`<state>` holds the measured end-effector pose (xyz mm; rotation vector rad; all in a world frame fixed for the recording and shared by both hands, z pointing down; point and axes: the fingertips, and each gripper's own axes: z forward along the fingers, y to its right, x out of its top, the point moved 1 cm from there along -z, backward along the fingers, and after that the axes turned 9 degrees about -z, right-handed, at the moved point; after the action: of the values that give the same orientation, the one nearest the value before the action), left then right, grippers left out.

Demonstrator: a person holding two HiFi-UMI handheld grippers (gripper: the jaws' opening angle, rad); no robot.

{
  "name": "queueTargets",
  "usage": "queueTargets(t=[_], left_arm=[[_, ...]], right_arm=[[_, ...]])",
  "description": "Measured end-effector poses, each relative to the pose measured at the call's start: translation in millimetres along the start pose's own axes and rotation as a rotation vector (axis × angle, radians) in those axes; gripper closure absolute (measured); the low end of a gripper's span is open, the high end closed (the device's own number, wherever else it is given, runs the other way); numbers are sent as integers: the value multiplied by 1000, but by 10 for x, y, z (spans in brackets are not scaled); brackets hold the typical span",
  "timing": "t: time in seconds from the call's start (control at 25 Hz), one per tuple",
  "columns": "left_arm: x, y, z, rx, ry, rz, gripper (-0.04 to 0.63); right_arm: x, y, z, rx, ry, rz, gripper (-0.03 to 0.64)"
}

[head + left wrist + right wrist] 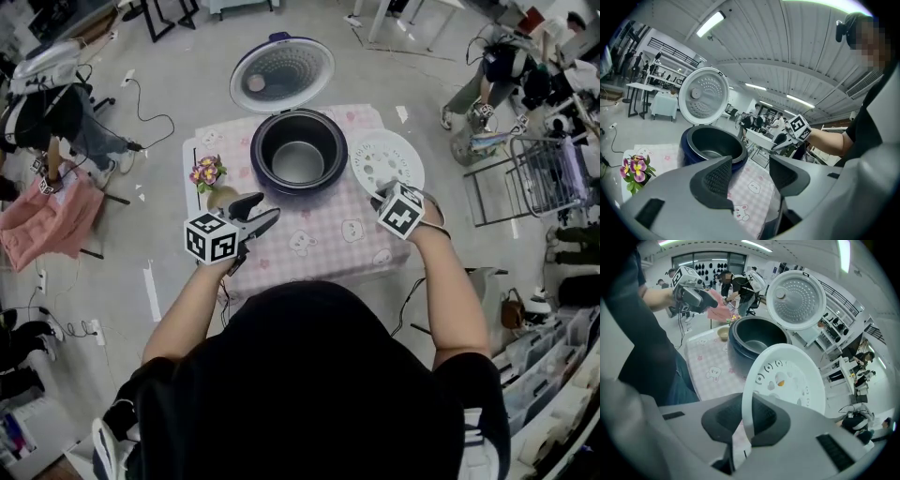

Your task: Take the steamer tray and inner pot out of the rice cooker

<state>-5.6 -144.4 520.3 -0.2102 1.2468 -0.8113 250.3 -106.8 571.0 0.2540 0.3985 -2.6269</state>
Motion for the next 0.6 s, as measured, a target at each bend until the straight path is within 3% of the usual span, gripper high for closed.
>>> queueTargets(t=[0.6], left_arm=[[-123,-63,127,16,-51,-21,330]], right_arm=[[-634,-434,715,124,-82,96,581]])
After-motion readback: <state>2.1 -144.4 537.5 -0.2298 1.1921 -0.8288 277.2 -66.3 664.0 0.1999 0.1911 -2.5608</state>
